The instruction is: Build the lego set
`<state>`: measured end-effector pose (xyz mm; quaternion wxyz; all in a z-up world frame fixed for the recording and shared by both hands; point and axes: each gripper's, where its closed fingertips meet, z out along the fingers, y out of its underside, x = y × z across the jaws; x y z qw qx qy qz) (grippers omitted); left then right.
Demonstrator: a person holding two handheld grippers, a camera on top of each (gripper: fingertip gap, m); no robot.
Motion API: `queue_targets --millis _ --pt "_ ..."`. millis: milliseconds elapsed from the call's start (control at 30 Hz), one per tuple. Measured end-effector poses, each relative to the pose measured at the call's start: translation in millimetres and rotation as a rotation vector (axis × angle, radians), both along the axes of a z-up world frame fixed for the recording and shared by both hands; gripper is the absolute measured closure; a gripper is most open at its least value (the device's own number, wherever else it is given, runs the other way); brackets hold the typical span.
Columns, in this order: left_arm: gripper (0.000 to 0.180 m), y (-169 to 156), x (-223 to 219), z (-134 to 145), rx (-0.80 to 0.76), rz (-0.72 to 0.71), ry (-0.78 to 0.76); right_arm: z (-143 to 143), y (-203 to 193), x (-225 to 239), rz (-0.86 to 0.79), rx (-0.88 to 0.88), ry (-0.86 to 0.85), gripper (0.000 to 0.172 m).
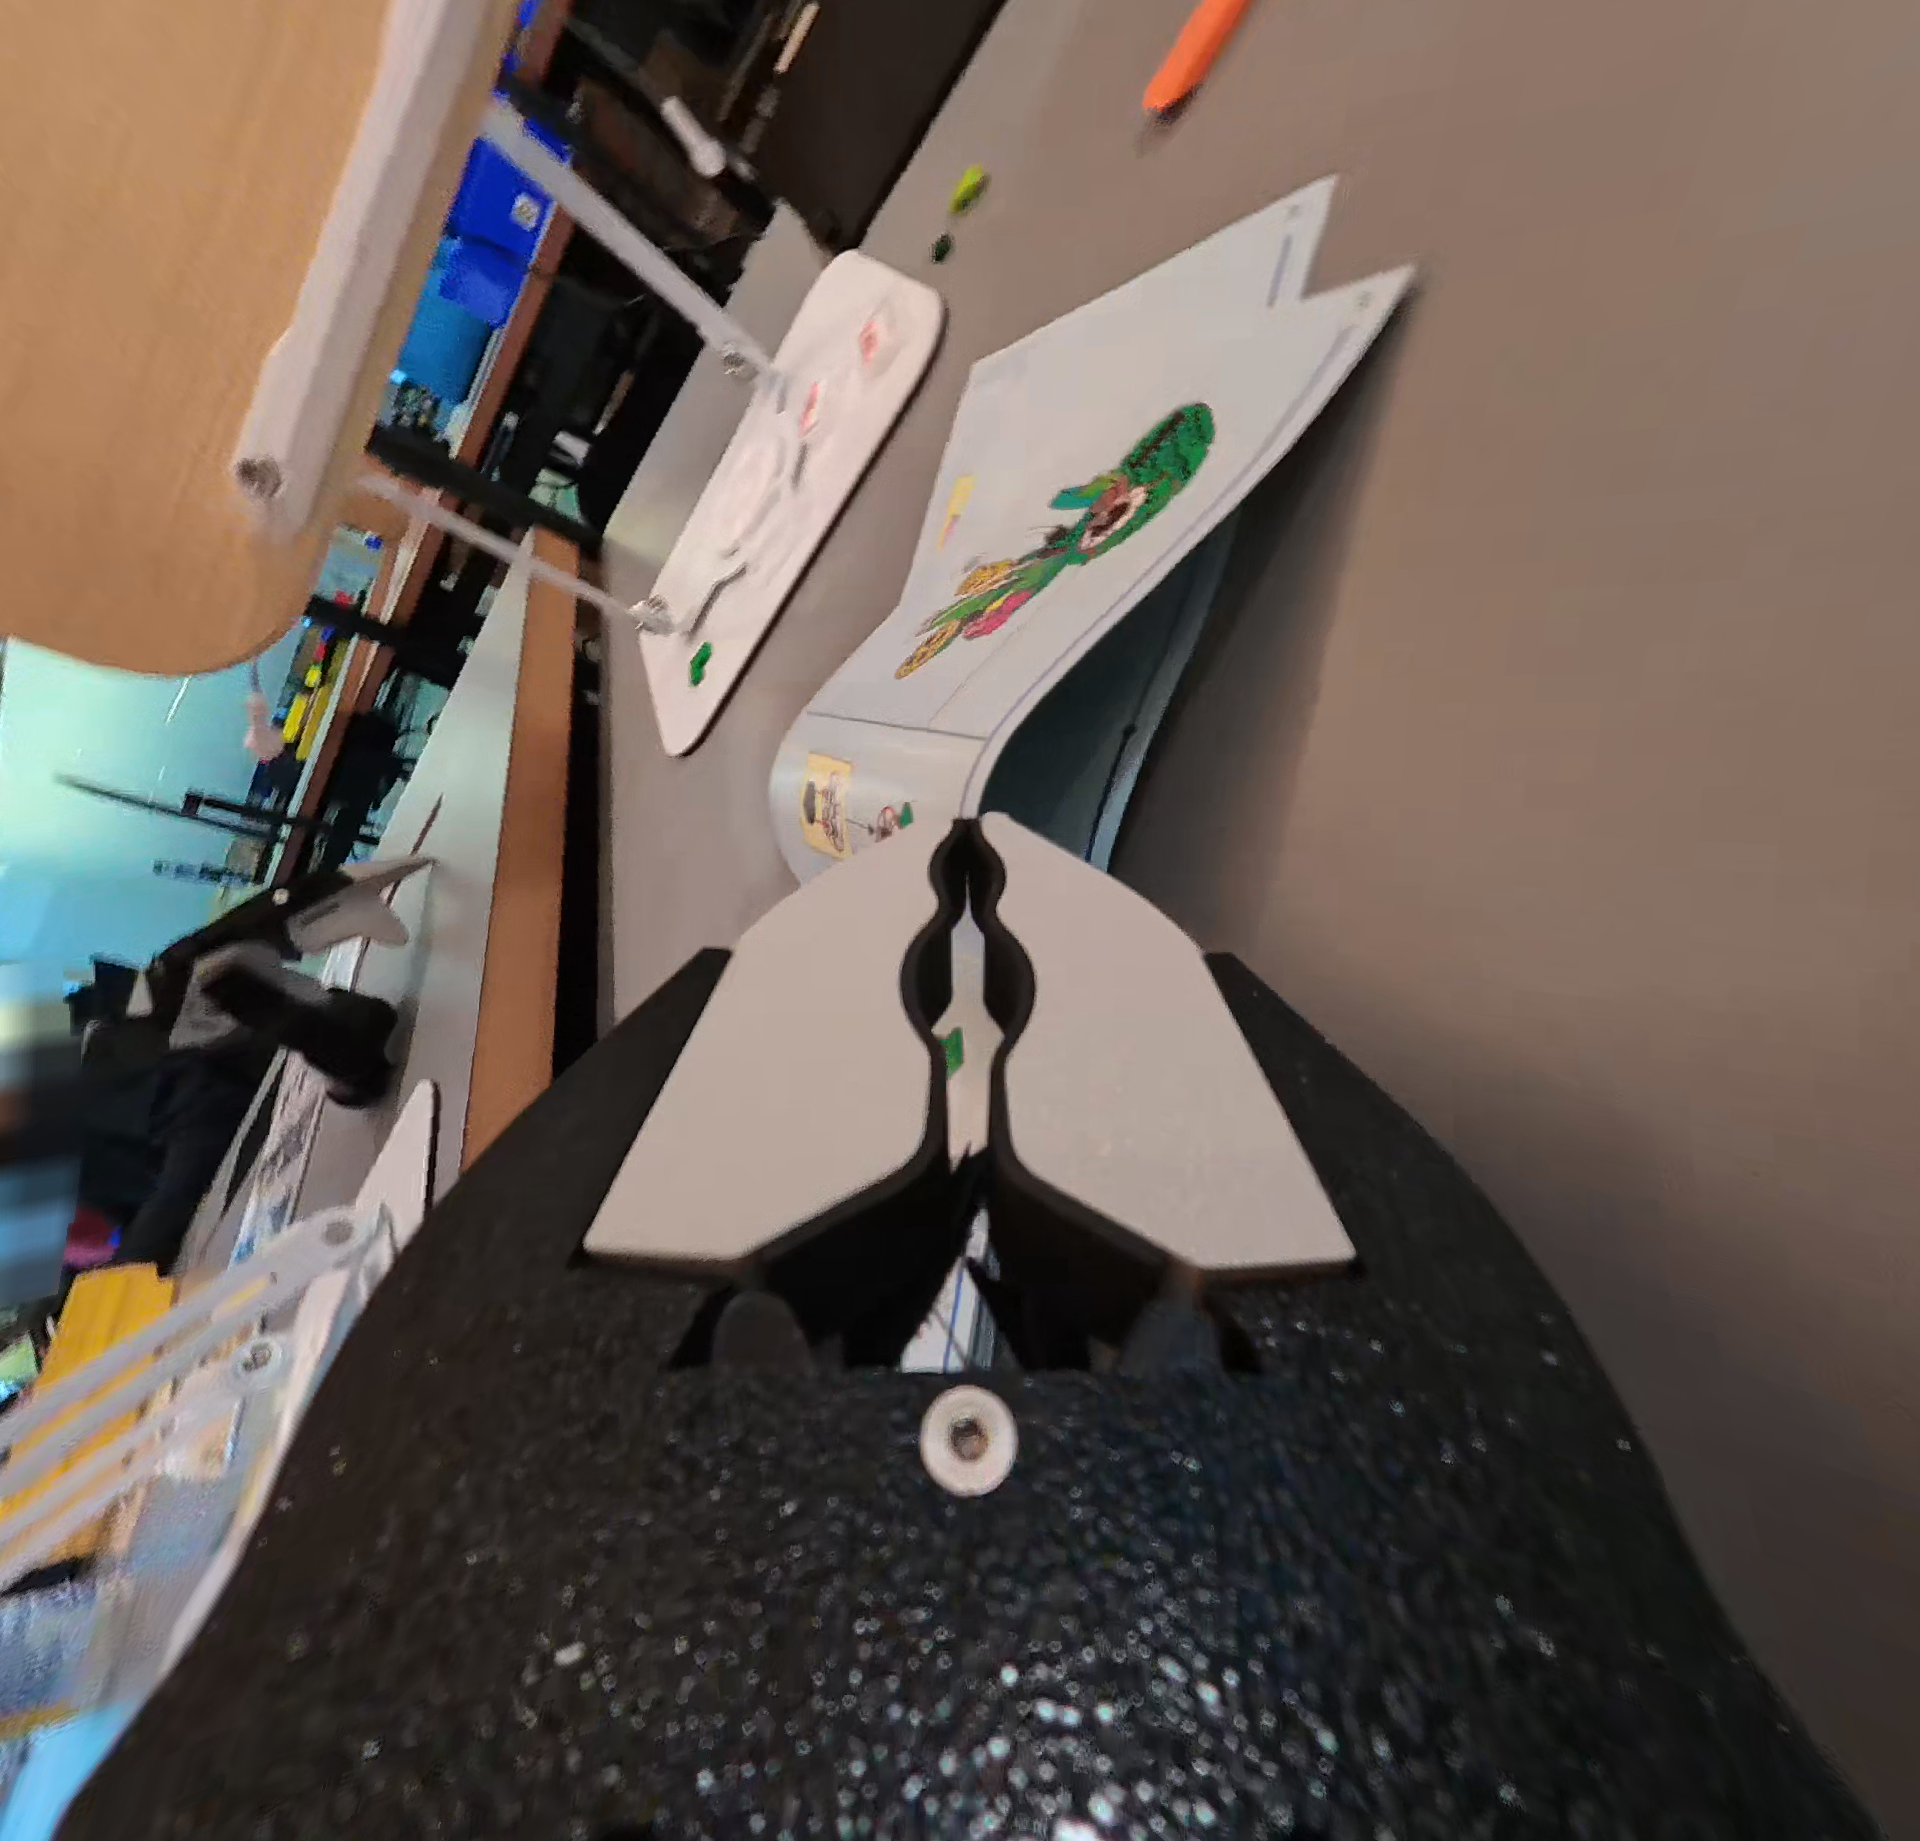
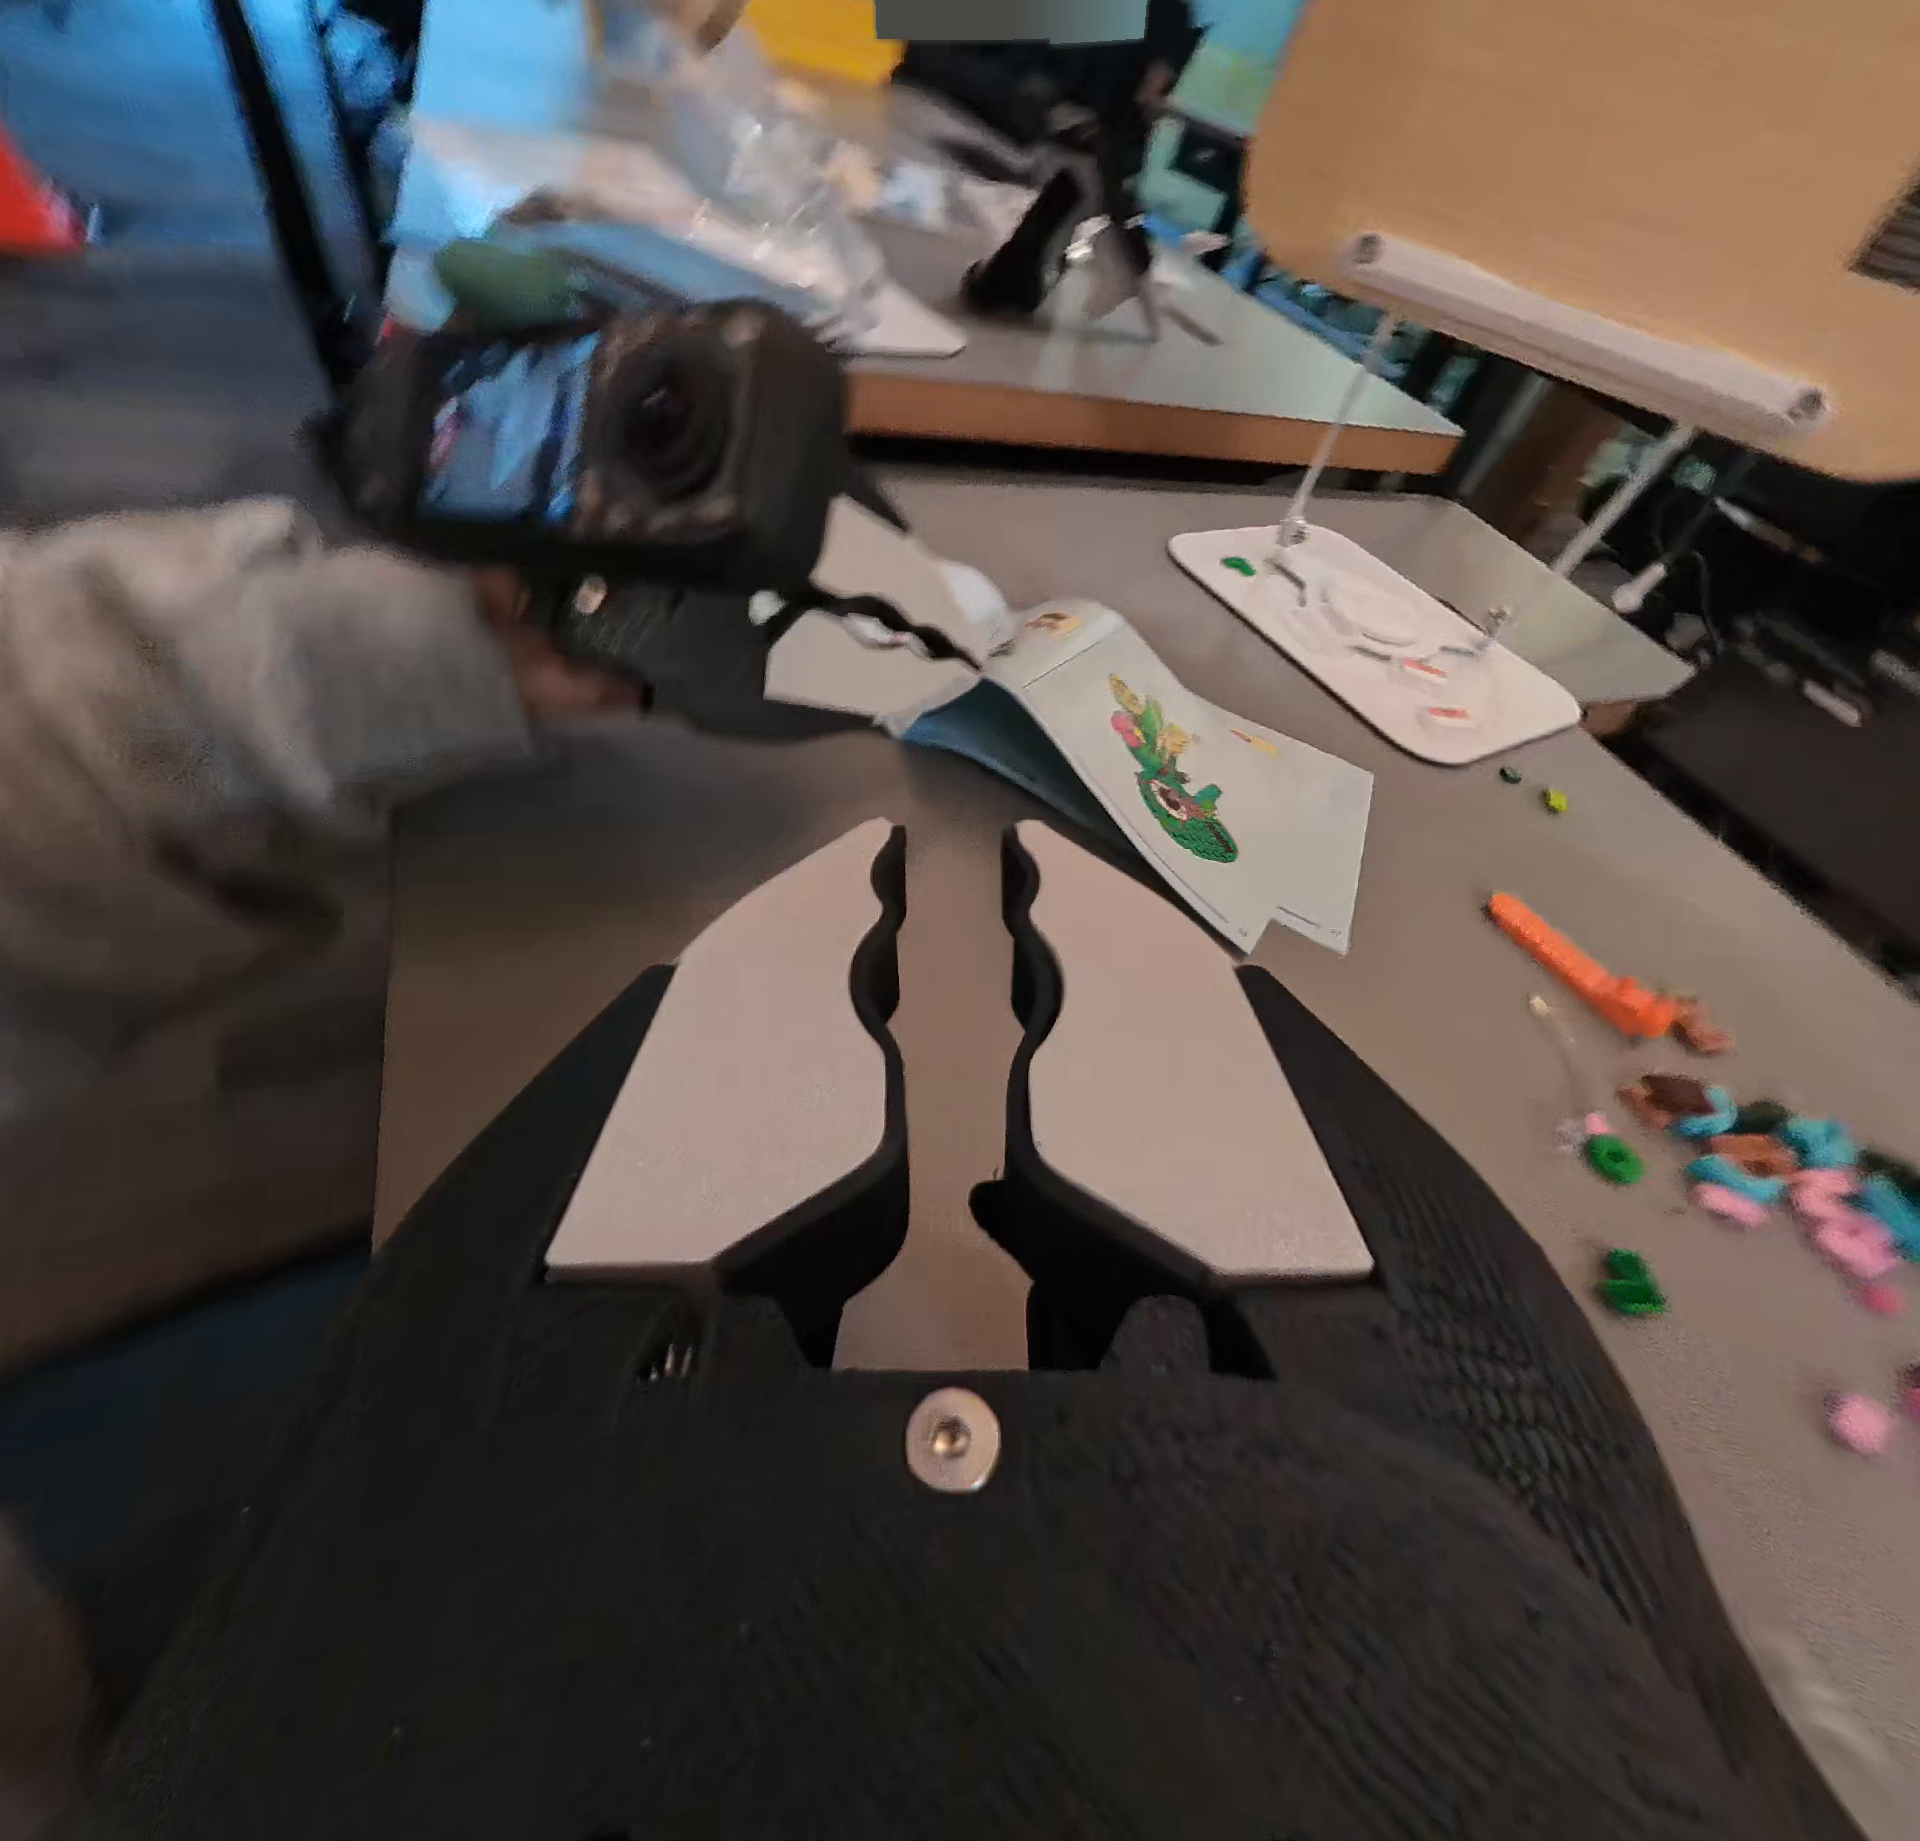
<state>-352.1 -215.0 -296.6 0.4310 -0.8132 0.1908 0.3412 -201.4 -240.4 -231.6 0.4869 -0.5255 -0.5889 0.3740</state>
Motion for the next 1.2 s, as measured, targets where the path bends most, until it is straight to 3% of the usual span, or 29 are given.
queue_targets --millis 100,300,467,633,933,1033,1200 --pt "0.18 -5.1 -10.7 4.8 0.069 0.06 -0.053 -7.2 12.7 -29.6 -0.102 -0.306 0.095 0.148" --pt "0.18 -18.0 -28.9 6.4 0.154 0.13 -0.148 -50.5 61.1 -74.9 -0.281 -0.954 0.147 0.131" --pt "0.18 -25.6 -40.8 10.4 0.206 0.156 -0.205 -51.9 77.4 -91.8 -0.257 -1.4 0.298 0.126" --pt "0.18 -30.9 -49.7 12.2 0.227 0.172 -0.214 -56.5 90.7 -105.5 -0.275 -1.29 0.172 0.116" --pt "0.18 -42.5 -66.6 16.3 0.286 0.205 -0.273 -49.2 69.2 -158.4 -0.052 -1.417 0.034 0.113" --pt "0.18 -40.4 -59.1 11.9 0.242 0.127 -0.281 -54.4 67.6 -172.1 -0.048 -1.363 -0.002 0.113" --pt "0.155 -26.9 -42.6 -8.0 0.084 0.025 -0.272 -46.0 72.0 -172.6 -0.009 -1.406 0.054 0.113"
